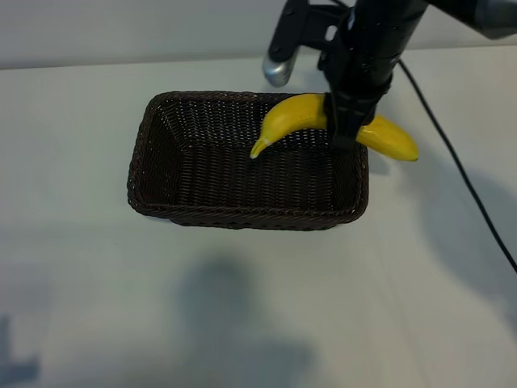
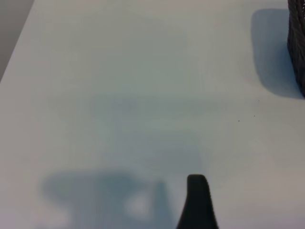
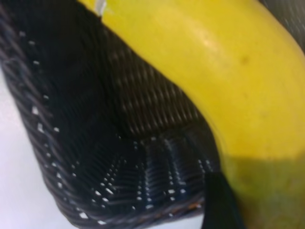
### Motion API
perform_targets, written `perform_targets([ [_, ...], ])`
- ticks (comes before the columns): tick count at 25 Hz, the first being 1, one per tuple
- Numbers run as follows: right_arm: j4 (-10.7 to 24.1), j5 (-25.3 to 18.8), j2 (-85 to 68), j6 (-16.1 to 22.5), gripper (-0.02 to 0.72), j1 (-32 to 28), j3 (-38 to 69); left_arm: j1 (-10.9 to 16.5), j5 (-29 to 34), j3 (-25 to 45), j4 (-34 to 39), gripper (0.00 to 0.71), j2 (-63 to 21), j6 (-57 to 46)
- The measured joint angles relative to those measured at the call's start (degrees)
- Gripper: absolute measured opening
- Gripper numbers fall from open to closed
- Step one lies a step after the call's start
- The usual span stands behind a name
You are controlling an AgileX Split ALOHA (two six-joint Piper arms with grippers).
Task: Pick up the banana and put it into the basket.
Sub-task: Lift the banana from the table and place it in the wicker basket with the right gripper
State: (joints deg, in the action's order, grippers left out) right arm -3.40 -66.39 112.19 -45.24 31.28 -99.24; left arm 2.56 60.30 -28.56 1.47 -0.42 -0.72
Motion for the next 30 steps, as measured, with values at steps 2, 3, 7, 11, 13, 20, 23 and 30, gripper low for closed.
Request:
perform_targets([
  [2, 0.0, 0.2, 0.0, -0.6, 0.423, 1.0, 0.0, 0.0, 0.0, 0.0, 0.0, 0.571, 0.0, -0.1],
  [3, 0.0, 0.3, 0.0, -0.7, 0.423, 1.4, 0.0, 0.0, 0.0, 0.0, 0.0, 0.571, 0.0, -0.1],
  [7, 0.0, 0.5, 0.6, -0.8, 0.423, 2.3, -0.8, 0.0, 0.0, 0.0, 0.0, 0.571, 0.0, -0.1],
  [11, 0.0, 0.5, 2.6, -0.4, 0.423, 3.3, -3.2, 0.0, 0.0, 0.0, 0.0, 0.571, 0.0, -0.1],
  [13, 0.0, 0.9, 3.5, -0.4, 0.423, 4.0, -4.3, 0.0, 0.0, 0.0, 0.0, 0.571, 0.0, -0.1],
  [20, -0.3, 2.8, 8.0, -0.2, 0.423, 6.2, -8.2, 0.0, 0.0, 0.0, 0.0, 0.571, 0.0, -0.1],
  [23, -0.4, 4.6, 10.1, 0.0, 0.423, 6.3, -8.8, 0.0, 0.0, 0.0, 0.0, 0.571, 0.0, -0.1],
  [30, -0.7, 8.3, 14.4, 0.2, 0.423, 6.3, -8.9, 0.0, 0.0, 0.0, 0.0, 0.571, 0.0, -0.1],
])
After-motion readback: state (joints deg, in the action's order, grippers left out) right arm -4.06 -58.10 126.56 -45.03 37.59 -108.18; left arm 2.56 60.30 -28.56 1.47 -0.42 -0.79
